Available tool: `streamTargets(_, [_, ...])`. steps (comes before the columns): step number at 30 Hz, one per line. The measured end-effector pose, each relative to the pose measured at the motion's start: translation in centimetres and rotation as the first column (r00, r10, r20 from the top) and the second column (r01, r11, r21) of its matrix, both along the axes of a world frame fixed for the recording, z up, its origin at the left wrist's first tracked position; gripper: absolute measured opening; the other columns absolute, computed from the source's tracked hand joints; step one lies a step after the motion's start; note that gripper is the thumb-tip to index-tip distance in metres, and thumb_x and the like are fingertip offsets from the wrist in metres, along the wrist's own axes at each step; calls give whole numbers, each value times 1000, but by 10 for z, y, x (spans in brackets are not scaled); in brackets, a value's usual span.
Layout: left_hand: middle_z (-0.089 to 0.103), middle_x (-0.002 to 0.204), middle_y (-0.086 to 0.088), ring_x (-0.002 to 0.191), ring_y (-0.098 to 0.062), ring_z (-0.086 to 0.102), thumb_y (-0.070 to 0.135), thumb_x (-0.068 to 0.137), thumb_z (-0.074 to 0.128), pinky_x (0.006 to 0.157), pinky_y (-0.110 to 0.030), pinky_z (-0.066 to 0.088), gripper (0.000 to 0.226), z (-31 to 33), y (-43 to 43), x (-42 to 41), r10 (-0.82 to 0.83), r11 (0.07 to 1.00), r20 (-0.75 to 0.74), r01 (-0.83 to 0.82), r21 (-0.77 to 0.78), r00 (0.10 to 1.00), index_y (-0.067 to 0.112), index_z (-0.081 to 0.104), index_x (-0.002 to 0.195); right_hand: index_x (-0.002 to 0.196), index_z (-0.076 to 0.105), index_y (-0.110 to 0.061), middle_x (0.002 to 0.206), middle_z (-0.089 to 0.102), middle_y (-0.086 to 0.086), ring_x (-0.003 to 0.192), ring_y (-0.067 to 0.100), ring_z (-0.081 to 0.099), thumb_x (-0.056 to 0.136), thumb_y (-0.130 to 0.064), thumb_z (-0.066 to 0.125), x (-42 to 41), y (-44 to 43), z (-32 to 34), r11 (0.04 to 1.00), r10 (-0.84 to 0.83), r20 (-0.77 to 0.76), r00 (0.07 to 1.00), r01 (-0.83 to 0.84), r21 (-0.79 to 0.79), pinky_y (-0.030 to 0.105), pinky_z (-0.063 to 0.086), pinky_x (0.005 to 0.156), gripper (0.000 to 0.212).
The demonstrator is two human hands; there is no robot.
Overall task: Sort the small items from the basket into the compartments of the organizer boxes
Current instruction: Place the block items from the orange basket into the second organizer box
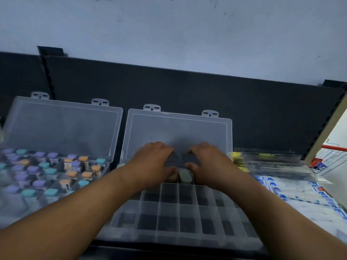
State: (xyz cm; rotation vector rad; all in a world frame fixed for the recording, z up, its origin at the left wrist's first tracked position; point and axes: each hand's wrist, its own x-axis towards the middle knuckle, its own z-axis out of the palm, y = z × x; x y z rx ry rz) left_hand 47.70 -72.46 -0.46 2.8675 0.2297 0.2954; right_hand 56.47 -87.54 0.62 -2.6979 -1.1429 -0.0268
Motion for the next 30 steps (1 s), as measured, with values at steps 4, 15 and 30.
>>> streamTargets(4, [22,156,2,145,-21,12,57,90,45,116,-42,12,65,10,30,-42,126,972,80,-139,190,989,31,26,147,149,29,-26,156,26,2,143,24,21,96,-42,49,-32,36,12,996,82,133,988,-86,21,40,21,118,59])
streamTargets(15, [5,160,-2,147,-23,-1,66,90,32,117,-47,7,76,20,166,-252,475,833,88,-480,275,875,28,11,151,153,15,-28,162,10,1,148,24,7,97,-55,36,-186,198,18,939,343,187,920,-342,-37,44,13,119,66])
streamTargets(30, [5,161,1,147,-20,1,65,89,34,117,-43,6,77,28,327,-512,706,689,32,-697,199,708,29,9,152,153,20,-25,161,15,2,146,23,13,95,-53,42,-398,400,21,811,583,135,801,-583,-41,42,15,118,67])
